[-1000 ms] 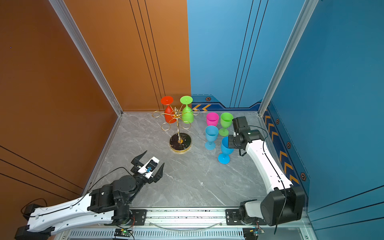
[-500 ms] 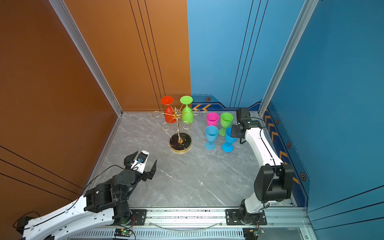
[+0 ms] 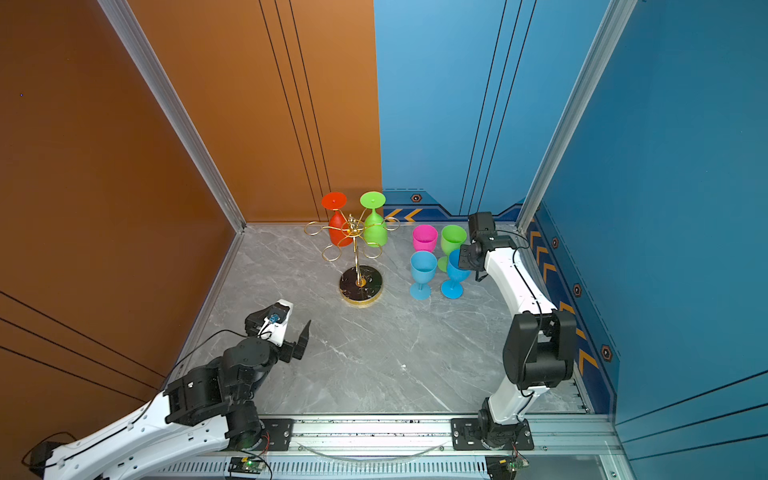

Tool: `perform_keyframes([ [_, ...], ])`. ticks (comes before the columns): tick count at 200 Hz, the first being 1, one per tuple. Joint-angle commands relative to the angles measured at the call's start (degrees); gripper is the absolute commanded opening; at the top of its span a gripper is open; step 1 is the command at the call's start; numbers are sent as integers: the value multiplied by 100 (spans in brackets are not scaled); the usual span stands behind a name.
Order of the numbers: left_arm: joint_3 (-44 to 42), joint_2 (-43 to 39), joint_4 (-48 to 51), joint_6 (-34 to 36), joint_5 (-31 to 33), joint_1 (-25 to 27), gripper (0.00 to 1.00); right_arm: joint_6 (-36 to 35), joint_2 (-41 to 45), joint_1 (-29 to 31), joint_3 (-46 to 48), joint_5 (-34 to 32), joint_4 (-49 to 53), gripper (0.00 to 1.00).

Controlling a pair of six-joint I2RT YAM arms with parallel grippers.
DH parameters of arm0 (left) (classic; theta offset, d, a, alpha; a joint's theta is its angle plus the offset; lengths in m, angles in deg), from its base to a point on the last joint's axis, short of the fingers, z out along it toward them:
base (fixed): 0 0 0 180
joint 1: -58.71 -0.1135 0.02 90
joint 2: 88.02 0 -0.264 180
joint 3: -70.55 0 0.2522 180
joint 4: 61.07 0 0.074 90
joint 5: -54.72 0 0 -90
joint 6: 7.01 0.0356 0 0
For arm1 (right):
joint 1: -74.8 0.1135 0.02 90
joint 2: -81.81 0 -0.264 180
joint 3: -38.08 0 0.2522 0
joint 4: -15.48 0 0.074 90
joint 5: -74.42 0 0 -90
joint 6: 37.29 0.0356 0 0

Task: Take the wine glass off the wine glass rack
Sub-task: 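Set the blue glass upright beside the other blue glass with the right gripper, then open the right gripper and raise it away from the glasses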

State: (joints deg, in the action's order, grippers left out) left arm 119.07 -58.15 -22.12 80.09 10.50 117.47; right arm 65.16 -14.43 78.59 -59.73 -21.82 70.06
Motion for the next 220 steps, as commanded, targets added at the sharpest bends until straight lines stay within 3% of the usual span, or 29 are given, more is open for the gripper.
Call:
perform_keyframes([
  [1, 188, -63, 135, -149, -132, -87, 98, 77, -112, 7, -147, 22, -144, 1],
  [102, 214, -139, 196, -183, -193, -131, 98, 52, -238, 91, -165, 39, -146, 10],
  [166, 238, -87, 254, -220, -243, -198, 98, 51, 51, 111, -254, -138, -28, 50],
  [197, 263, 22, 251, -253, -376, -314, 98, 35, 388, 134, -364, -110, 49, 62],
  [220, 302, 156, 255, -293, -732, -513, 98, 21, 560, 165, -573, 423, 40, 69],
])
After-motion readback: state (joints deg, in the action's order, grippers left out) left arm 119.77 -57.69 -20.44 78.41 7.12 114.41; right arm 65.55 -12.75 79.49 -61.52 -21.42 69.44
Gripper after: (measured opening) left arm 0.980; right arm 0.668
